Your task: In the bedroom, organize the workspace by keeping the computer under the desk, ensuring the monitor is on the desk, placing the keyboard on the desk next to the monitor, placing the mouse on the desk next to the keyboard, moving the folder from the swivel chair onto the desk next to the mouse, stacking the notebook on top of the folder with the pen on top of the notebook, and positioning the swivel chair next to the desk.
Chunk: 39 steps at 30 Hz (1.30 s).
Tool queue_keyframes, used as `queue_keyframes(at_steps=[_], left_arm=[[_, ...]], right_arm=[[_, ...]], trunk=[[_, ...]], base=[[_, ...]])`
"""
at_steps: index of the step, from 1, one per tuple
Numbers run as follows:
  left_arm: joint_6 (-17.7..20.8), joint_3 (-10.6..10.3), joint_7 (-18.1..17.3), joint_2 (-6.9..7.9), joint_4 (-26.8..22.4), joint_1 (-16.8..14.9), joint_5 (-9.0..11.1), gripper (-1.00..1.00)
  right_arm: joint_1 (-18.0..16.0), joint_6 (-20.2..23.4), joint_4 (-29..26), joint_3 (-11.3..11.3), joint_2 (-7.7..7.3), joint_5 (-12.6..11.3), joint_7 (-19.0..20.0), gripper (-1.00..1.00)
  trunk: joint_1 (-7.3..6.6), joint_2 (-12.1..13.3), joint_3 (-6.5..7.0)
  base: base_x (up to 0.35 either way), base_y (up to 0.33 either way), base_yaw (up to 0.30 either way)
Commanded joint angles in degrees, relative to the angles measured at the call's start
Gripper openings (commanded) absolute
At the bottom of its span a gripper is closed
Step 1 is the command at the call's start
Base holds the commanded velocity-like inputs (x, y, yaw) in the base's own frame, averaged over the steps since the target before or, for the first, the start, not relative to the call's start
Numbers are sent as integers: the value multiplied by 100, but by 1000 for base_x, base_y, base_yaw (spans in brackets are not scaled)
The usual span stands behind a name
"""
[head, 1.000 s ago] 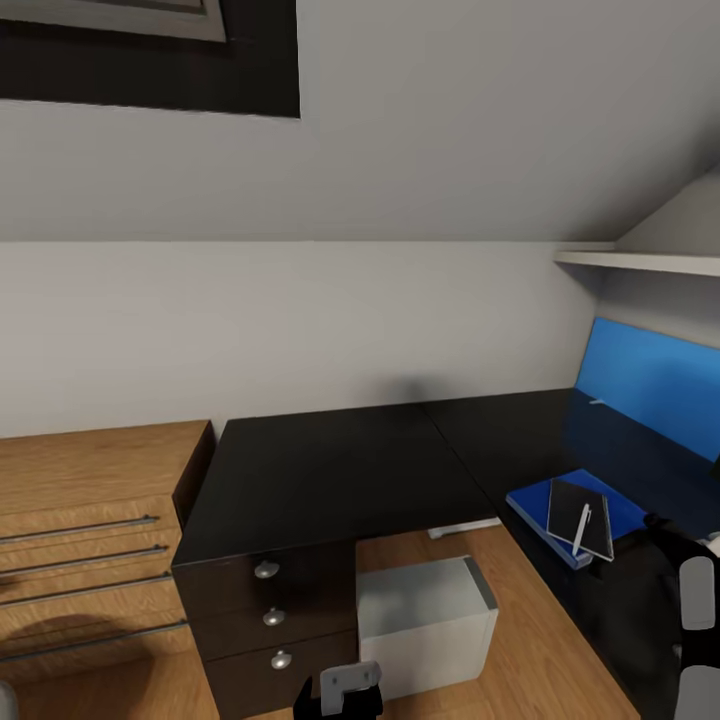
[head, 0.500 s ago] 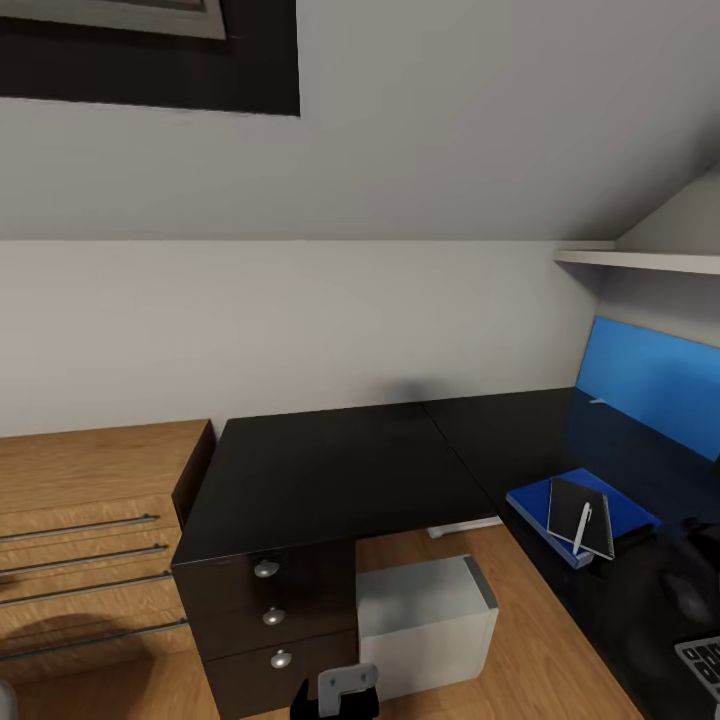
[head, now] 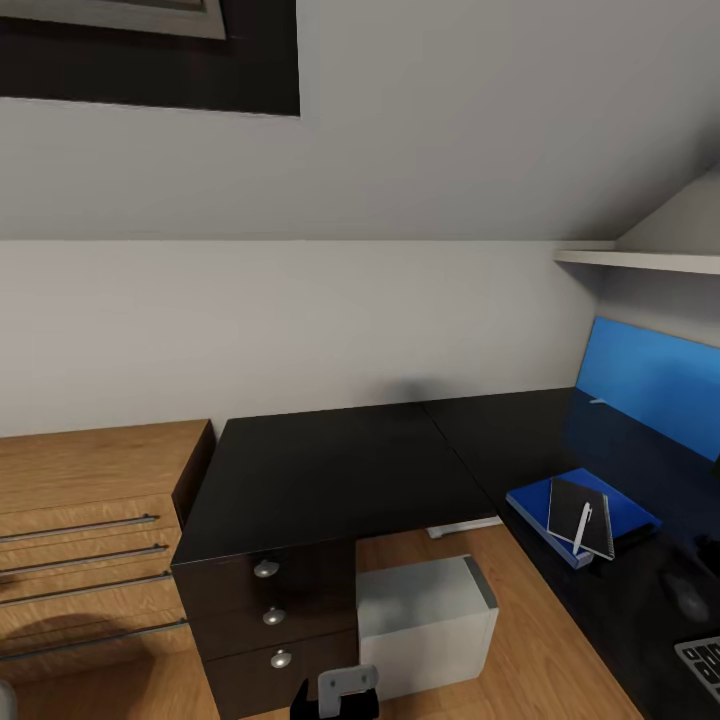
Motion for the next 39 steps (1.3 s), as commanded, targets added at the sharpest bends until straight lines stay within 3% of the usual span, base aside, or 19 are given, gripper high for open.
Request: queue_keyframes(at_steps=[1, 15, 39], left_arm=[[-39, -21, 20, 0, -4, -11, 42, 100], [-39, -23, 20, -1, -5, -11, 49, 100], [-39, -68, 20, -1, -12, -11, 46, 100]], right_arm=[[-4, 20, 43, -1, -24, -94, -41, 100], [-8, 67, 94, 22, -83, -714, -25, 100], [-7, 234, -59, 11, -69, -819, -21, 100]], trunk=[[0, -4, -6], [0, -4, -6], [0, -4, -6]], base=[[0, 0, 0], [0, 0, 0], [0, 0, 0]])
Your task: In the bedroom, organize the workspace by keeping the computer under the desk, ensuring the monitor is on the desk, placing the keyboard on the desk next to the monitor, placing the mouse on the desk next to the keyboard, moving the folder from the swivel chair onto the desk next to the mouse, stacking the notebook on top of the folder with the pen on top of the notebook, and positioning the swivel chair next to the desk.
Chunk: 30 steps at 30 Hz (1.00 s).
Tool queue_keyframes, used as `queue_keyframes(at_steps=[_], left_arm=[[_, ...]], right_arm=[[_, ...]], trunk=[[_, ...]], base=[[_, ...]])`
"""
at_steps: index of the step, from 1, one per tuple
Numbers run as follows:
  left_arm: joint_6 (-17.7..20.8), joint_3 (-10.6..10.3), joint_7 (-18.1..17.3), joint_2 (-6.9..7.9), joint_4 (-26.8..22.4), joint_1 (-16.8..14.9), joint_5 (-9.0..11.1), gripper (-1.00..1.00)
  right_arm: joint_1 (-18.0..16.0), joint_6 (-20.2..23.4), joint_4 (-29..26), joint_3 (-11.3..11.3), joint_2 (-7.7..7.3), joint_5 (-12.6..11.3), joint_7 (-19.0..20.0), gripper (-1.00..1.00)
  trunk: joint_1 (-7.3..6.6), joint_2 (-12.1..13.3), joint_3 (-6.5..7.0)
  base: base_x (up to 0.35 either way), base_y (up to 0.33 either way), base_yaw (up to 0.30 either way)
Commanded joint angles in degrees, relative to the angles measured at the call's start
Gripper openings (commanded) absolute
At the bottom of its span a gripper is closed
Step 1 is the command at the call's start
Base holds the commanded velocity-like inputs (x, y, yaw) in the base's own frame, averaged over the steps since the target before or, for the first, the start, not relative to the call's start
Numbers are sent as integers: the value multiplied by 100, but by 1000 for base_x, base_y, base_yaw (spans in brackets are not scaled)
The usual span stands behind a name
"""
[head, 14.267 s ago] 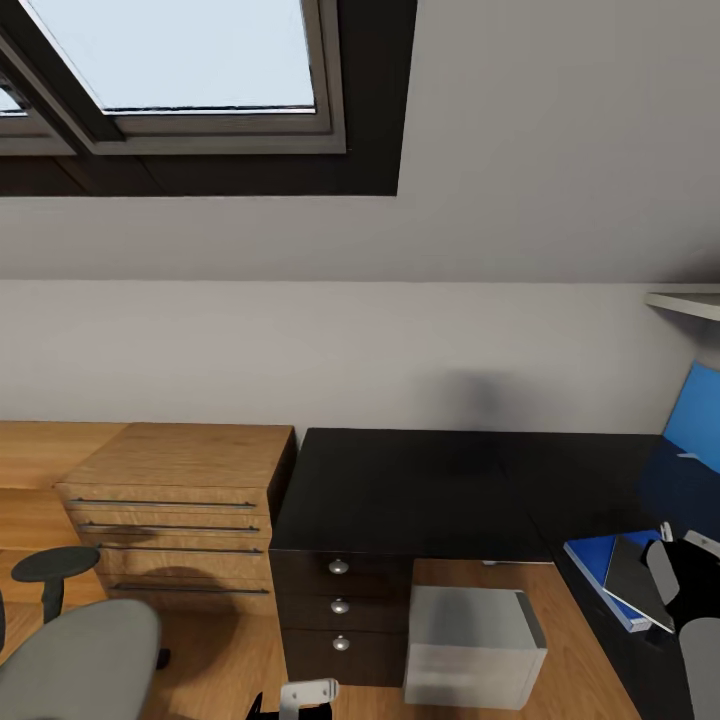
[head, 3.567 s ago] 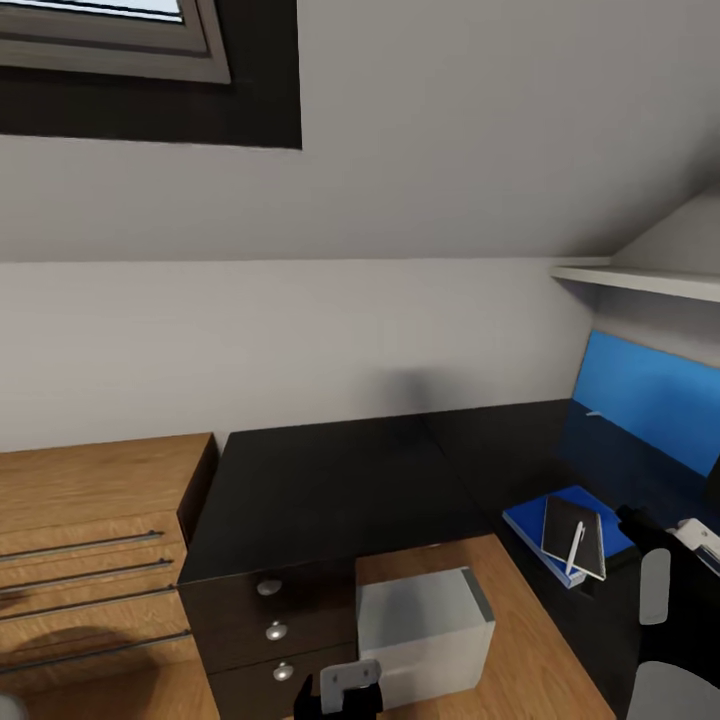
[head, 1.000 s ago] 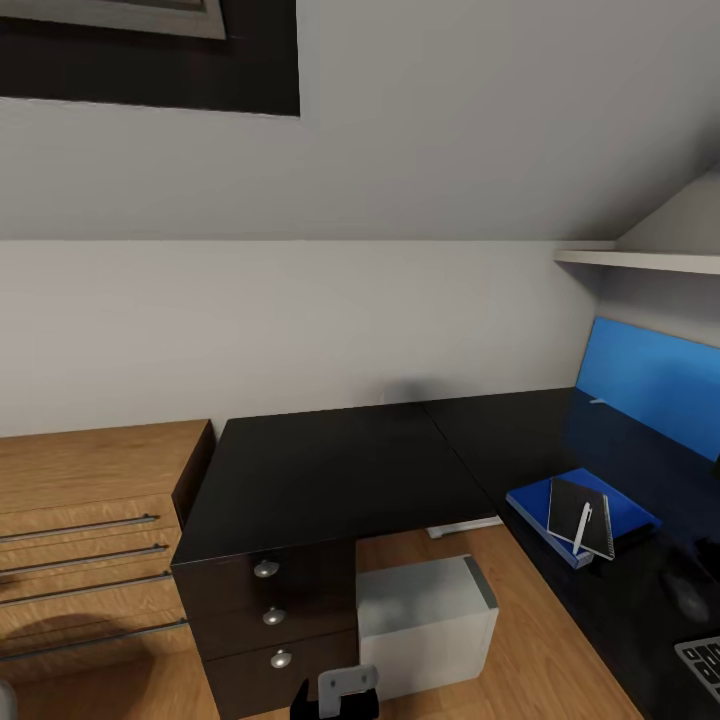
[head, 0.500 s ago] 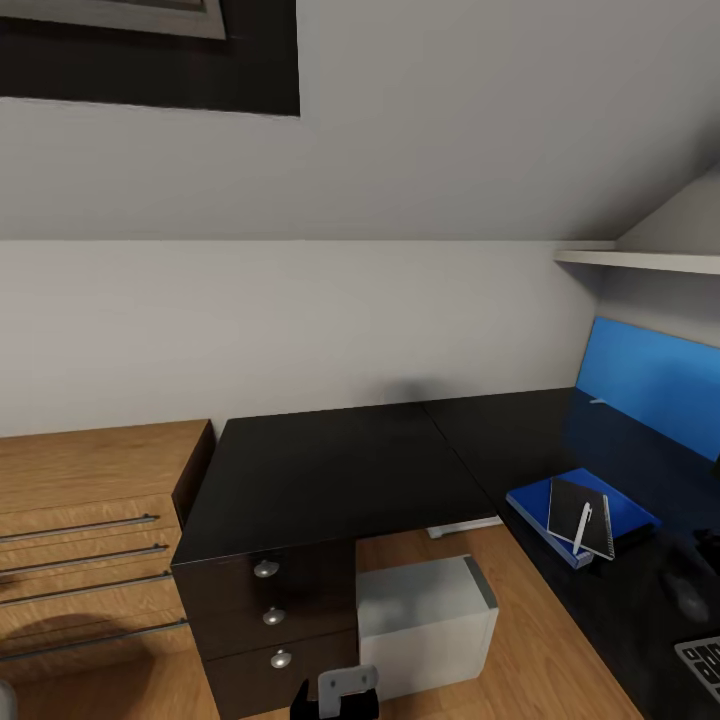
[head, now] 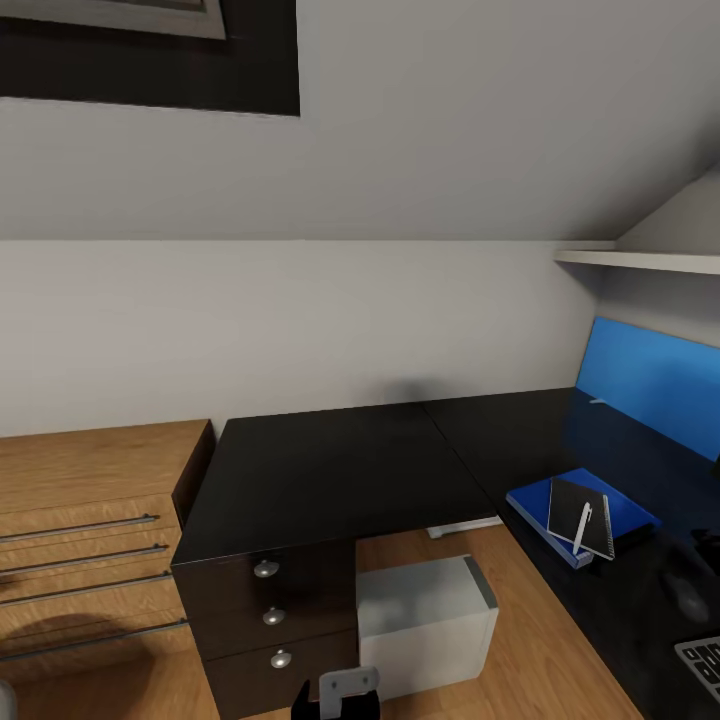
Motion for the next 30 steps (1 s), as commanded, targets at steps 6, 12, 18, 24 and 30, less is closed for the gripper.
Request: queue_keyframes(at_steps=[6, 12, 18, 24, 30], left_arm=[[-38, -29, 20, -6, -6, -10, 40, 100], [-38, -29, 20, -16, -6, -10, 40, 100], [-38, -30, 20, -17, -6, -11, 42, 100], [-38, -35, 20, -17, -6, -10, 49, 100], [-38, -35, 20, -17, -6, -10, 54, 100]], right_arm=[[-4, 34, 17, -10, -6, -56, -52, 100], [-5, 38, 26, -12, -8, -53, -59, 100], [-5, 48, -17, 4, -2, -65, -48, 100], [-5, 49, -29, 11, 71, -62, -52, 100], [-5, 49, -31, 12, 99, -61, -53, 100]], trunk=[[0, -4, -6], [0, -4, -6], [0, -4, -6], [0, -4, -6], [0, -4, -6]], base=[[0, 0, 0], [0, 0, 0], [0, 0, 0], [0, 0, -1], [0, 0, -122]])
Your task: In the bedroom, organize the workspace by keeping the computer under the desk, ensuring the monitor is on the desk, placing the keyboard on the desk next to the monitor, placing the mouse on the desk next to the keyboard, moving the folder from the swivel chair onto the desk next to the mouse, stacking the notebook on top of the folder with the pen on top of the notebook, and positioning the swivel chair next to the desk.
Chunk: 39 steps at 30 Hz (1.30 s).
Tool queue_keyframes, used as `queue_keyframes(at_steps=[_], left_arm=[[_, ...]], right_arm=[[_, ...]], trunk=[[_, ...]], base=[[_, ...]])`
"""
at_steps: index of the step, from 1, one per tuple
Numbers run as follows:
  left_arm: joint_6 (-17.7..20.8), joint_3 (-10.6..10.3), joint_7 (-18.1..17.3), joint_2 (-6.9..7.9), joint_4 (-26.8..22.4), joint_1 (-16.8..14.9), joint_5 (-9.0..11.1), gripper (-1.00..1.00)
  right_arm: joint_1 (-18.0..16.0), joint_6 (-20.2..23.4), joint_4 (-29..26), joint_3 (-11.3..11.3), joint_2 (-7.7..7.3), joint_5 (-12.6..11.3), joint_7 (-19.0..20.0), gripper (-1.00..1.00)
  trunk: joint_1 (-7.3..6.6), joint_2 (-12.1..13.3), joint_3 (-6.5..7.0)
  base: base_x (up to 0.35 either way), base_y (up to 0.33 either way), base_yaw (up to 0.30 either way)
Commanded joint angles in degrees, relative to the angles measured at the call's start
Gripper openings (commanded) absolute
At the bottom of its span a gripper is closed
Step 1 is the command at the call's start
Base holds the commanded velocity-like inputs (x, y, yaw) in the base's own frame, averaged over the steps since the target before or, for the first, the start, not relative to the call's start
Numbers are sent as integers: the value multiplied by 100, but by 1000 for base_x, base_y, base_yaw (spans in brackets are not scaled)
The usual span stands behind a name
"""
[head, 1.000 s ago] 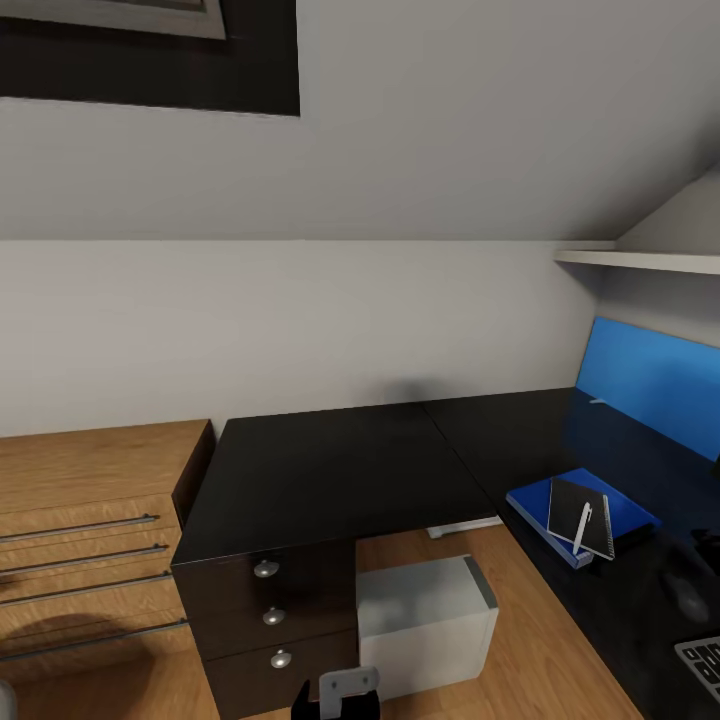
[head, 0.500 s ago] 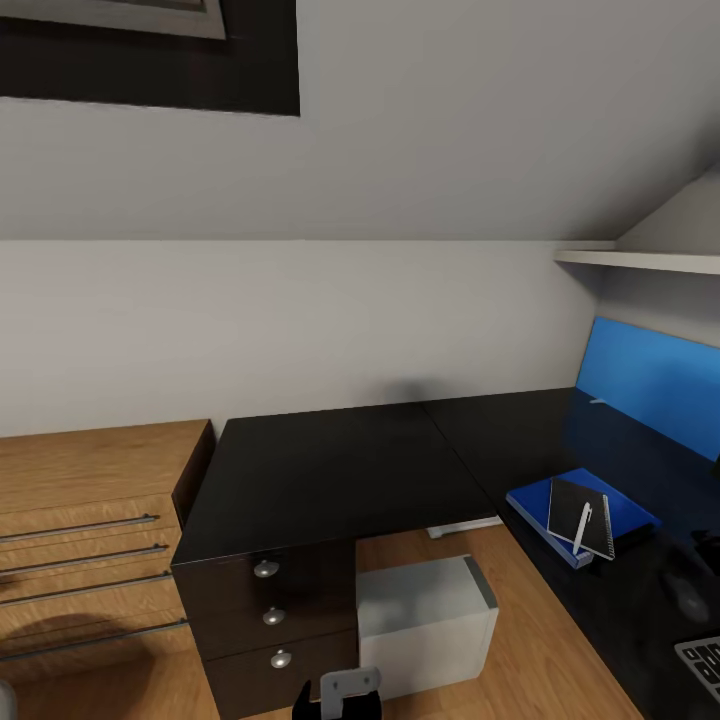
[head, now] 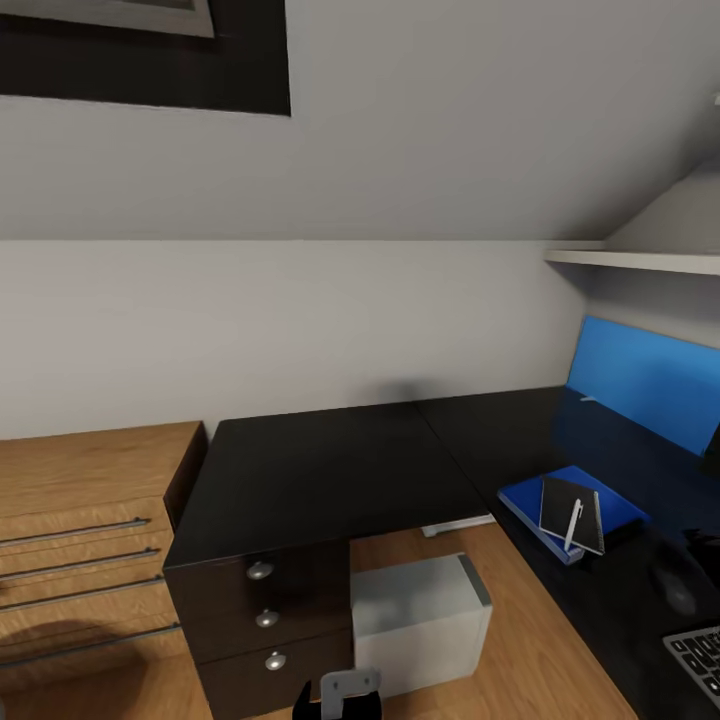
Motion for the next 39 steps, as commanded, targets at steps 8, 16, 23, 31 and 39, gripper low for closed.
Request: queue_keyframes(at_steps=[8, 16, 23, 31, 39], left_arm=[[-33, -23, 14, 1, -4, -11, 46, 100], [-31, -24, 12, 1, -4, -11, 47, 100], [-31, -31, 11, 1, -4, -11, 47, 100], [-29, -32, 11, 1, -4, -11, 47, 100], [-24, -32, 11, -2, 2, -11, 54, 100]], right_arm=[[-3, 20, -4, -3, 12, -62, -42, 100], [-3, 21, -1, -3, 28, -64, -38, 100], [-3, 22, -1, 4, 53, -62, -36, 100], [-3, 20, -2, 44, 153, -67, -15, 100], [-3, 0, -7, 236, 297, -58, 113, 100]], trunk=[[0, -4, -6], [0, -4, -6], [0, -4, -6], [0, -4, -6], [0, -4, -6]], base=[[0, 0, -232], [0, 0, -211], [0, 0, -38], [0, 0, -6], [0, 0, 0]])
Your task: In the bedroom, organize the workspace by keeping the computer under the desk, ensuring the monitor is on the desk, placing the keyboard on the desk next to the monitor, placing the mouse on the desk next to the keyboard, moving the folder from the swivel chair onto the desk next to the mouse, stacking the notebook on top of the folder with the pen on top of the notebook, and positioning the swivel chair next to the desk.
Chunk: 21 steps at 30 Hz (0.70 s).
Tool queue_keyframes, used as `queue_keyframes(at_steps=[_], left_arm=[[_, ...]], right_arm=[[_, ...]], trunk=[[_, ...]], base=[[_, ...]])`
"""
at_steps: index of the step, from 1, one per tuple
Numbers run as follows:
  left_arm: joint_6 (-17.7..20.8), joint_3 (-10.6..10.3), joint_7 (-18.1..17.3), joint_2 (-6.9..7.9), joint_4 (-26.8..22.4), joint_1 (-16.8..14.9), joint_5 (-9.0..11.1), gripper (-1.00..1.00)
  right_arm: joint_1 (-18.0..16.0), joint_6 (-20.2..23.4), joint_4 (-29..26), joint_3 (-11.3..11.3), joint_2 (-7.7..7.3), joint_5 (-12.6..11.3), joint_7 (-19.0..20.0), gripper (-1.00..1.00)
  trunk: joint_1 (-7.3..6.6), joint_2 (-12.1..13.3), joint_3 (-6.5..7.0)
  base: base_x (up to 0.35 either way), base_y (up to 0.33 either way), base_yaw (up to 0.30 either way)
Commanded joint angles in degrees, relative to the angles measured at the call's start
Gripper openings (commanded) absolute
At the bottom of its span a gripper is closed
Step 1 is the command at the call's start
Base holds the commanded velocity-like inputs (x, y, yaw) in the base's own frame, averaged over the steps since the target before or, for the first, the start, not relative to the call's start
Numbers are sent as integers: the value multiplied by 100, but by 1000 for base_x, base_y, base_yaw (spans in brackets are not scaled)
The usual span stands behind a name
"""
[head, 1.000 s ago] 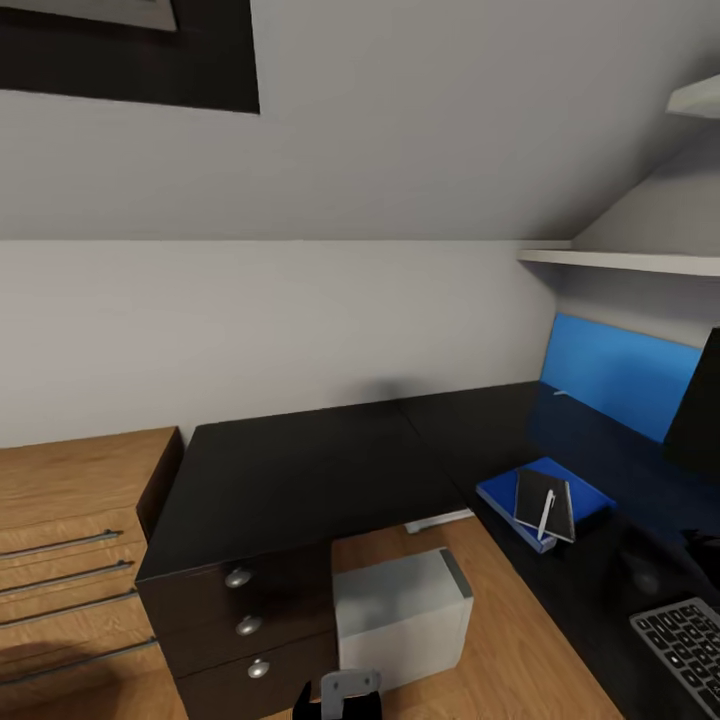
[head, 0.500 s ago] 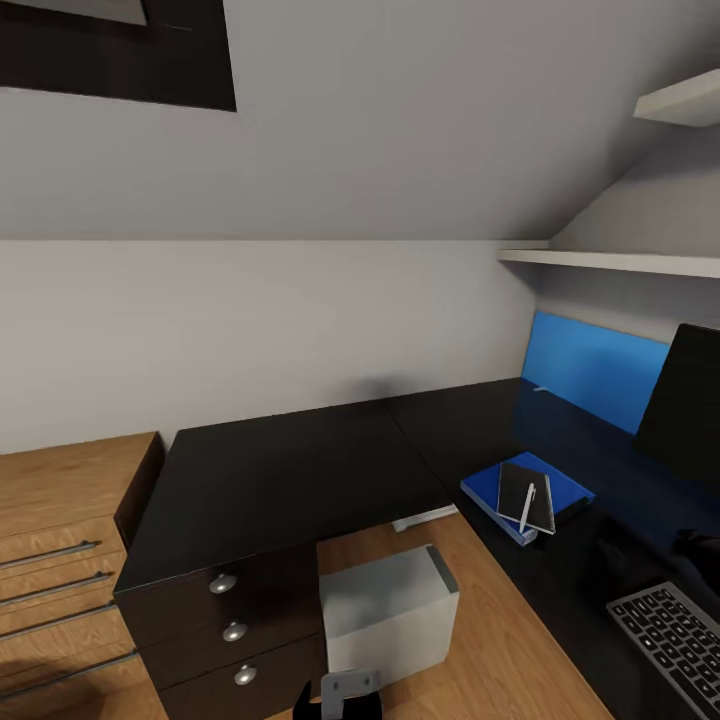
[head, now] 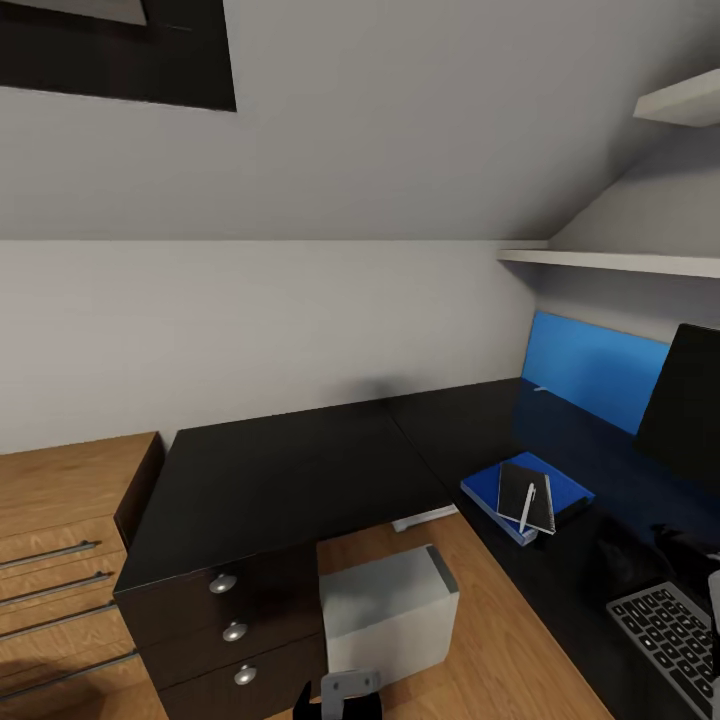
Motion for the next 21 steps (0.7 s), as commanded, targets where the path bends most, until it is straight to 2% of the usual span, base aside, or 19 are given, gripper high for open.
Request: queue_keyframes(at_steps=[1, 10, 21], left_arm=[[-40, -21, 19, -2, -3, -11, 44, 100], [-39, -21, 19, -5, -1, -12, 45, 100], [-39, -21, 19, -5, 6, -11, 52, 100]], right_arm=[[-3, 18, -10, 82, 30, -56, 14, 100], [-3, 10, -4, 523, 94, -52, 179, 100], [-3, 10, -3, 612, 146, -46, 201, 100]], trunk=[[0, -4, -6], [0, -4, -6], [0, -4, -6]], base=[[0, 0, 0], [0, 0, 0], [0, 0, 0]])
